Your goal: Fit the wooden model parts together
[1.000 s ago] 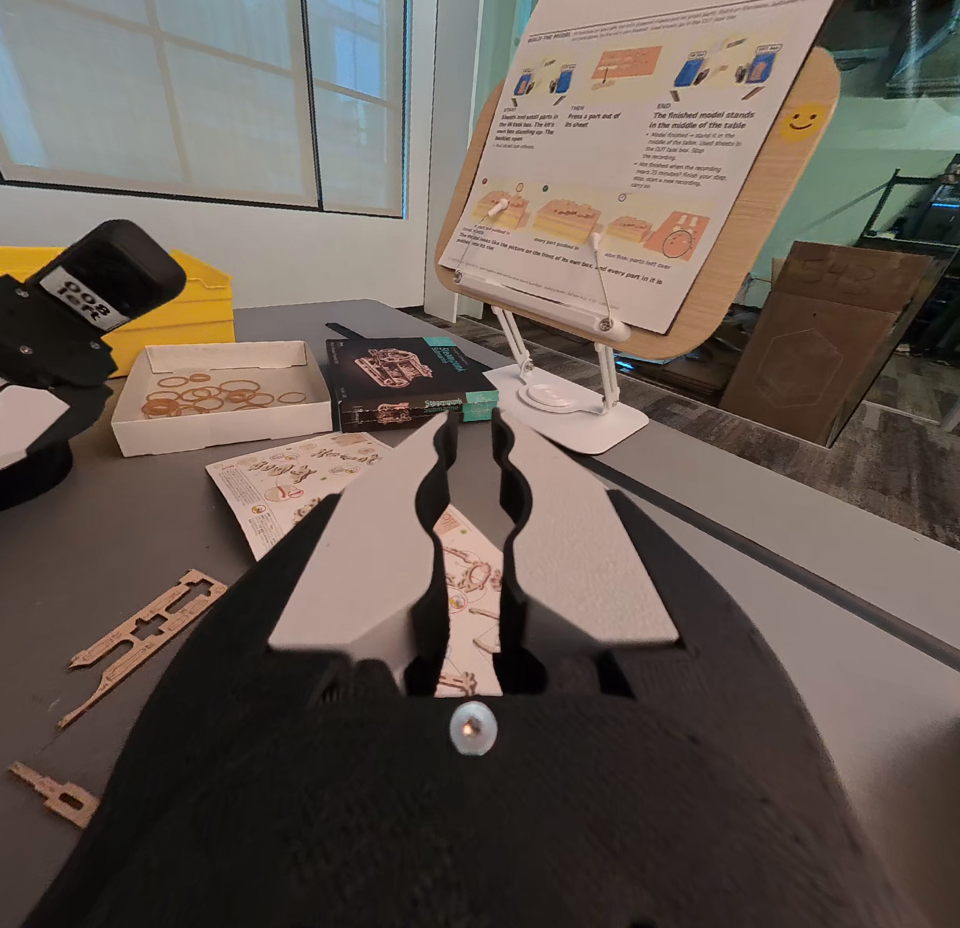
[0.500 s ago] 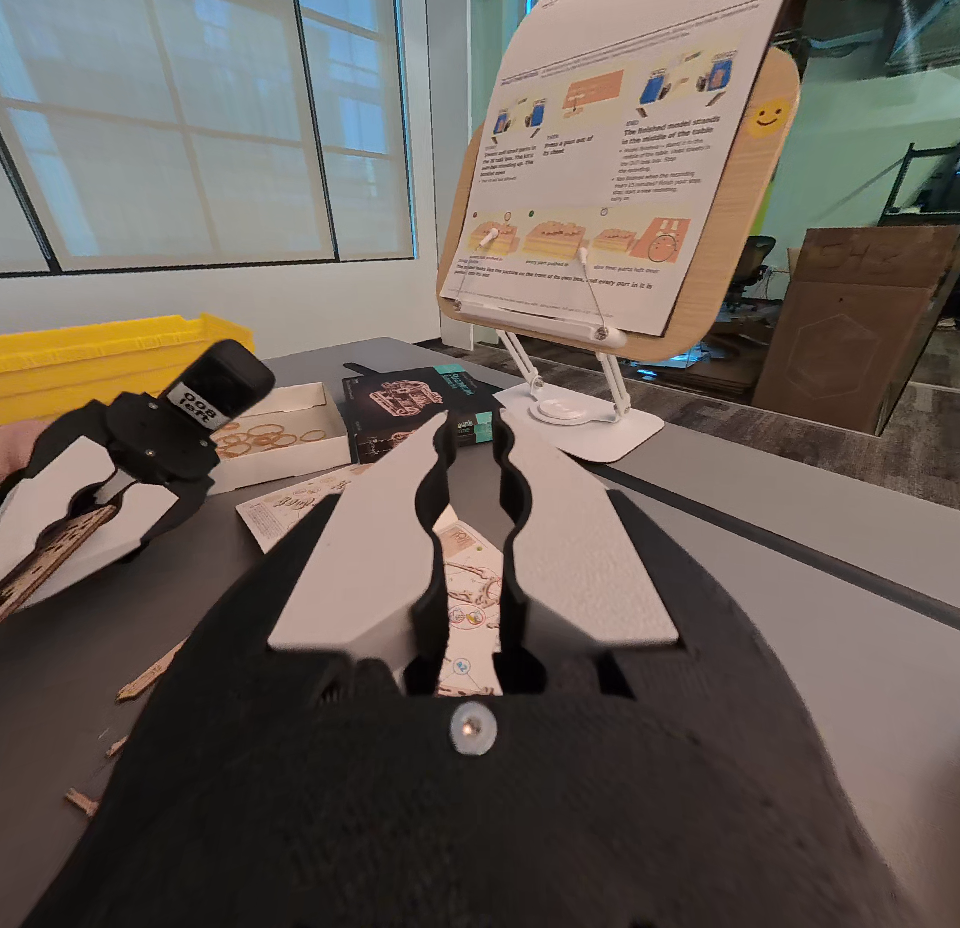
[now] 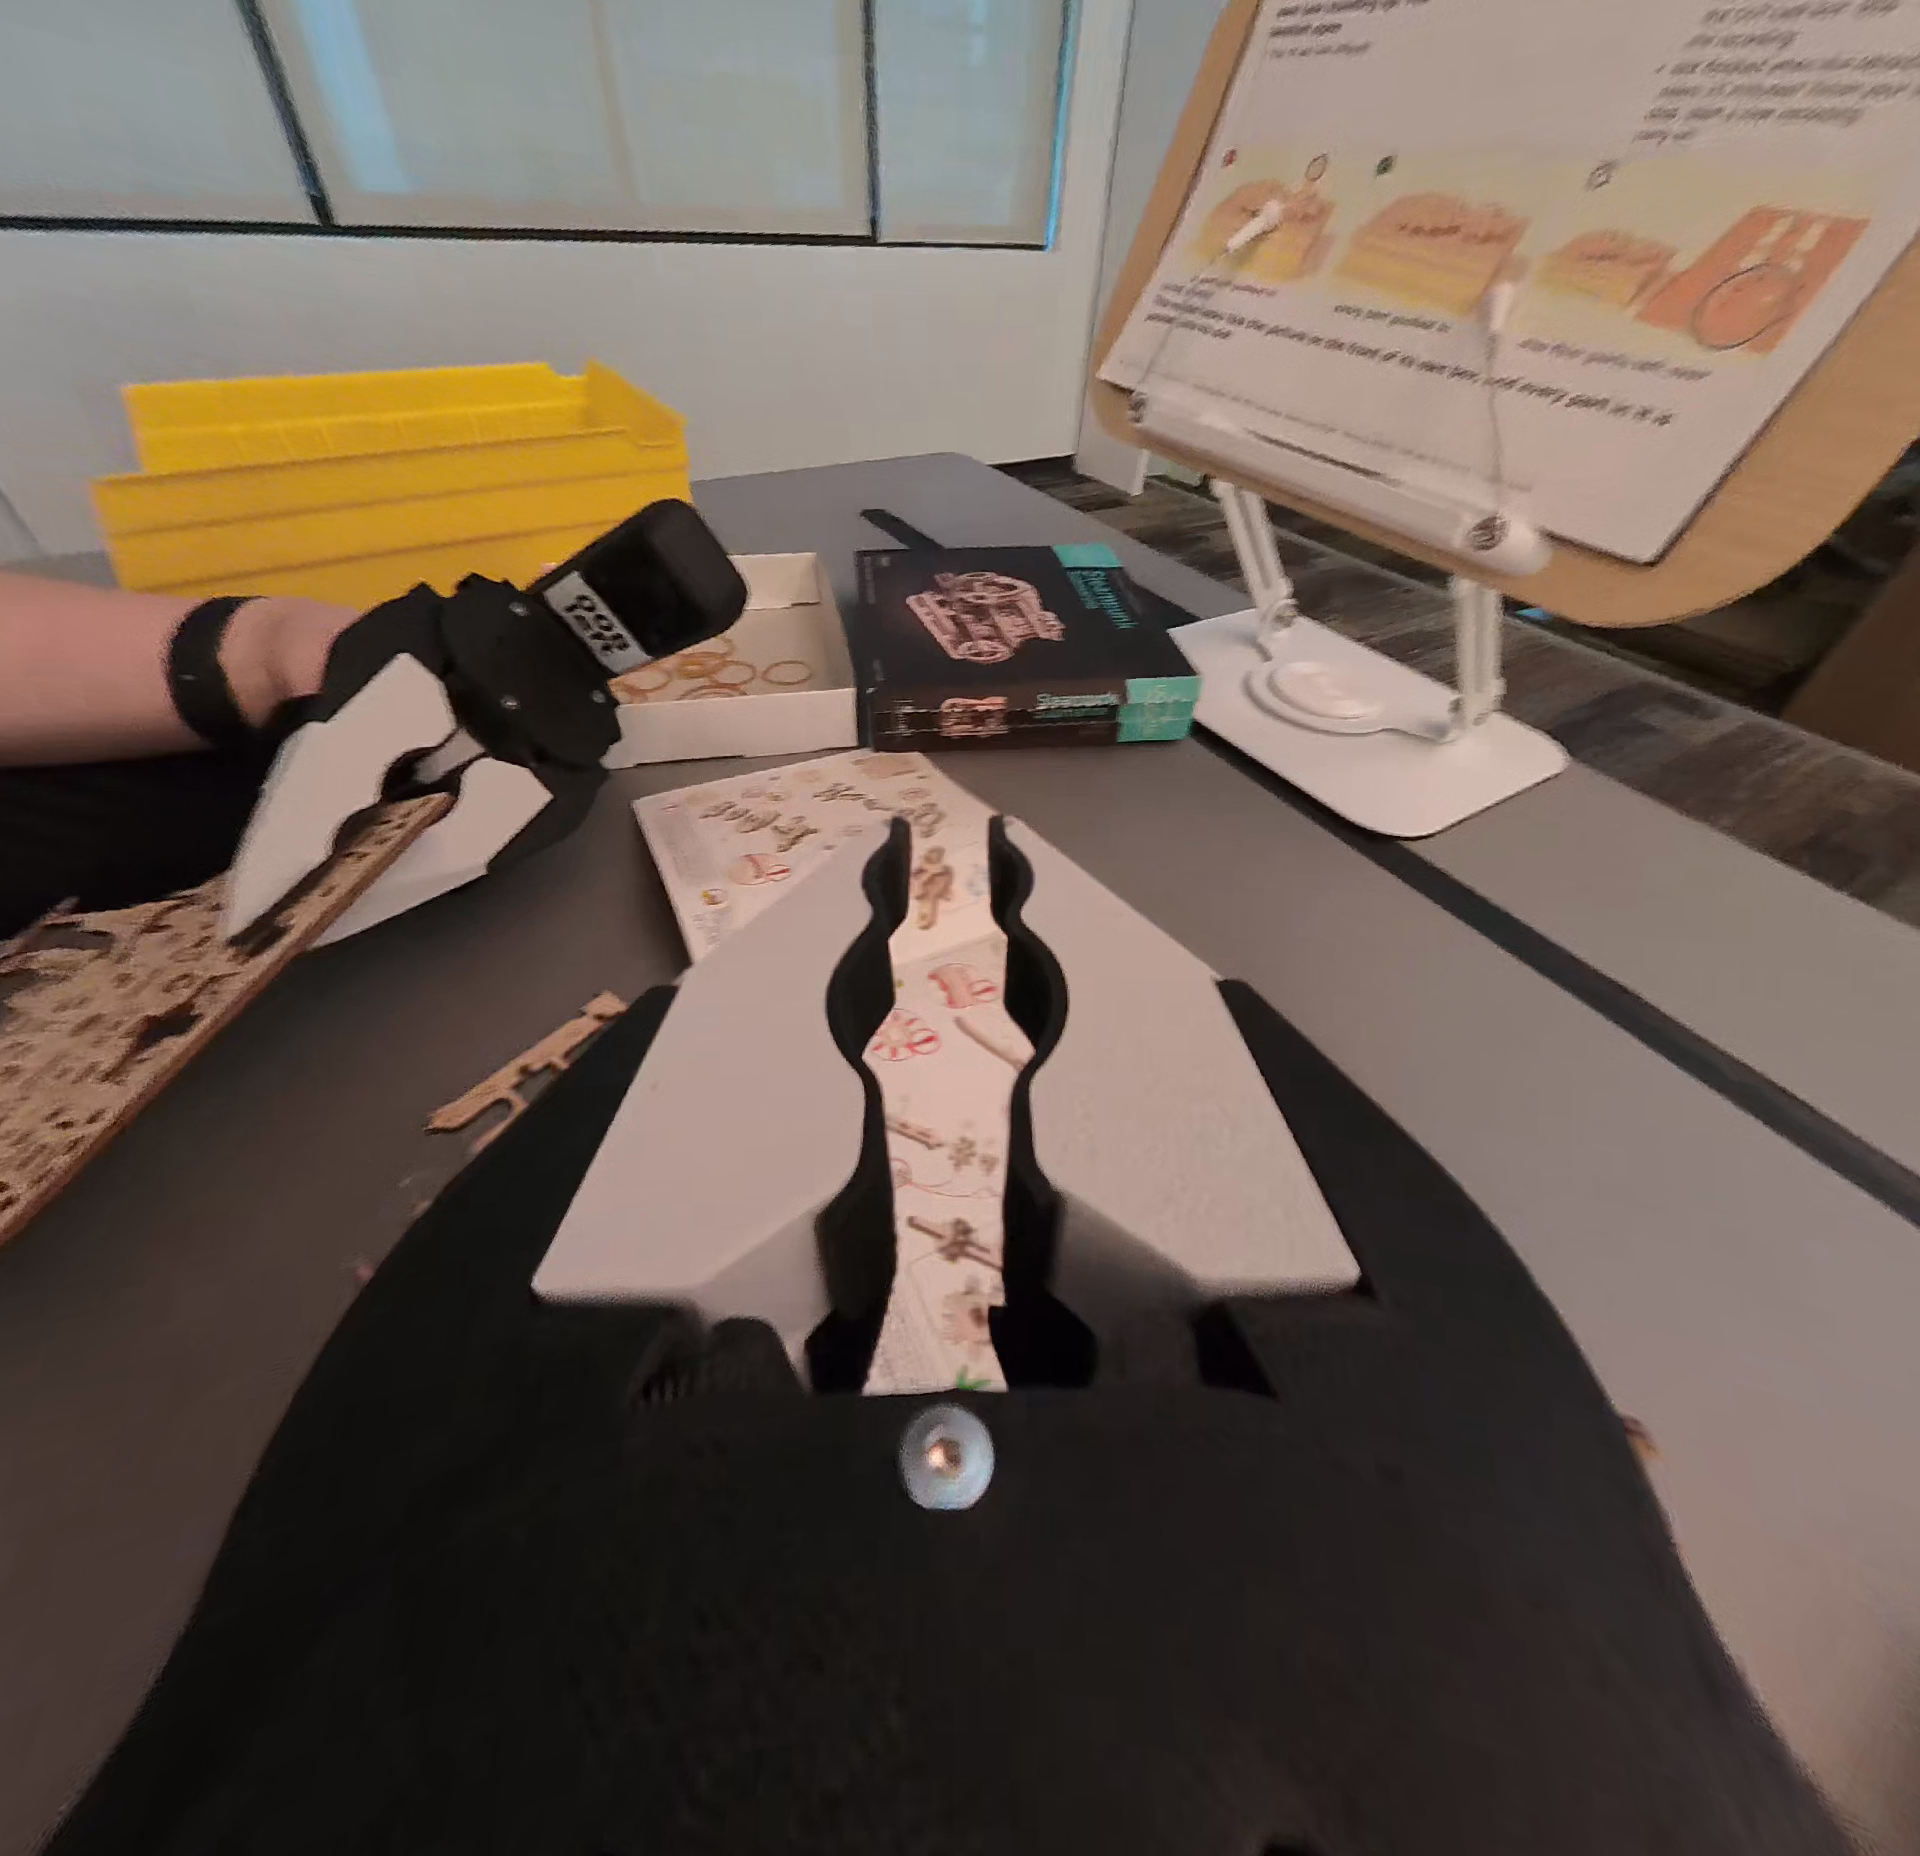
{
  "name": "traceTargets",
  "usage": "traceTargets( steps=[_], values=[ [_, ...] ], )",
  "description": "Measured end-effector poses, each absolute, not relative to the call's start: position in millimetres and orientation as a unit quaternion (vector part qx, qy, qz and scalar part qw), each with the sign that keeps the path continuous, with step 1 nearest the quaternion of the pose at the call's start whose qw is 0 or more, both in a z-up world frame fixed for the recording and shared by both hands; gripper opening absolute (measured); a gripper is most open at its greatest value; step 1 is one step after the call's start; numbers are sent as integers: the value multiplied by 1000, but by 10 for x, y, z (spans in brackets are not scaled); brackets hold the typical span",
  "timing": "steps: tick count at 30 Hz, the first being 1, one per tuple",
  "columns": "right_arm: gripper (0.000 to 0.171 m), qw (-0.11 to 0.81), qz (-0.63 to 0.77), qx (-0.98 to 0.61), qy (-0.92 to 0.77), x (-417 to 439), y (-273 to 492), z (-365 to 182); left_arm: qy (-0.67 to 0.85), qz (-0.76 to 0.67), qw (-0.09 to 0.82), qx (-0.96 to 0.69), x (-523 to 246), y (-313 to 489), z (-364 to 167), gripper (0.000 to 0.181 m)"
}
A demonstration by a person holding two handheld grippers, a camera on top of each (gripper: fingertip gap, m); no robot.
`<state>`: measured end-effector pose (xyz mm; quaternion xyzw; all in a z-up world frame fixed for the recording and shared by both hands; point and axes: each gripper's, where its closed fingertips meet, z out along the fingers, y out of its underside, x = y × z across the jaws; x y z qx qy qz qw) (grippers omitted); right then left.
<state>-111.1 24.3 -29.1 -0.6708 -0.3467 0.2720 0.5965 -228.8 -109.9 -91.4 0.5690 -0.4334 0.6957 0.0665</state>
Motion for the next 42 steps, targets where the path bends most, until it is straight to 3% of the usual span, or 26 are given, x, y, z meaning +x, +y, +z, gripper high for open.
traceTargets(
  steps=[4, 32, 42],
  values=[
    [14, 633, 229, -668, -317, -978, 340, -218, -431, 697, 72, 568, -2291, -1107, -917, 1],
    [9, 611, 192, -704, -308, -939, 448, -402, -433, 685, 102, 576, -2285, -1178, -1010, 1],
    [5, 668, 206, -665, -262, -796, 429, -140, -431, 684, 106, 579, -2282, -1177, -1023, 2]
  ],
)
